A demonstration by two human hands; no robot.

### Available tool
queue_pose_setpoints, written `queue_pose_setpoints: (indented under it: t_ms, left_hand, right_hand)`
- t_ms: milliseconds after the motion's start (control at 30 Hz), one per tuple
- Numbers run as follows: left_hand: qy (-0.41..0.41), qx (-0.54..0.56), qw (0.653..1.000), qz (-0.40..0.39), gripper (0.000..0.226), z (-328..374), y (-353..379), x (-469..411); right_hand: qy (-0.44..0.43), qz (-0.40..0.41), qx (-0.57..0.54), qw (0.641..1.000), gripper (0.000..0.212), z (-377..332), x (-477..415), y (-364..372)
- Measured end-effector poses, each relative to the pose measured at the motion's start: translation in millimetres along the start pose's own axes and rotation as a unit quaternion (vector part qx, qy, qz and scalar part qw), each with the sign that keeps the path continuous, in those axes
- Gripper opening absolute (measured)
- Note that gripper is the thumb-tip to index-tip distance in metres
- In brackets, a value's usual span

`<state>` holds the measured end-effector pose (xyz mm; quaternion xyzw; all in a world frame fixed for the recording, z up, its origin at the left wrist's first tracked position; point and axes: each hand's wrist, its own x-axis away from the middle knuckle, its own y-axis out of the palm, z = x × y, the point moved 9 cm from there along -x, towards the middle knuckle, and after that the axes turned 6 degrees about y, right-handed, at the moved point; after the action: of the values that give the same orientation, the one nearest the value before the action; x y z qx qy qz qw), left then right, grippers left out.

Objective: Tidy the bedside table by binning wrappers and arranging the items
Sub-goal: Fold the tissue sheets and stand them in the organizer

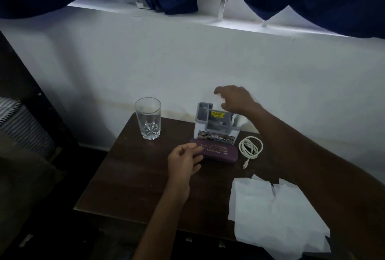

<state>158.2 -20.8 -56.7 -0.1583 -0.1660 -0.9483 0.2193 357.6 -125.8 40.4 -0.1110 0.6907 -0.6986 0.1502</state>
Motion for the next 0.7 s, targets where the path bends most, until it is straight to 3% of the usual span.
queue_pose_setpoints:
  t_ms: [100,167,267,333,400,467,567,700]
  left_hand:
    - [-0.004,-0.01,1.0,0.0,0.017,-0.4,-2.1,0.4]
    - [-0.005,-0.018,1.0,-0.001,0.017,-1.0,-2.2,0.6]
    - [-0.008,-0.042,0.999,-0.012,0.018,-2.9,1.1,3.4]
    - [-0.009,-0.07,0.997,-0.028,0.019,-5.3,6.3,6.4]
    - [-0.003,-0.102,0.994,-0.037,0.019,-7.9,10.9,9.2]
    - [0.008,-0.129,0.991,-0.041,0.017,-10.6,14.6,11.2]
    - [0.017,-0.166,0.985,-0.051,0.014,-14.6,20.4,13.5]
    - [0.027,-0.202,0.977,-0.062,0.016,-16.2,26.6,14.6]
  right_hand:
    - [0.041,0.072,-0.087,0.993,0.05,12.7,29.2,-28.7]
    - [0.069,0.131,-0.202,0.968,0.039,24.9,68.0,-44.2]
    - [0.138,0.091,-0.407,0.898,0.012,46.3,139.4,-29.3]
    - [0.214,0.054,-0.514,0.829,0.011,65.9,181.3,2.8]
    - [0.277,0.055,-0.52,0.806,0.019,86.2,205.9,34.9]
    - [0.289,0.037,-0.453,0.843,0.02,97.5,208.9,62.7]
    - [0.227,-0.023,-0.32,0.919,0.013,91.6,196.3,90.3]
    - [0.221,-0.096,-0.237,0.941,0.016,85.0,191.6,107.3]
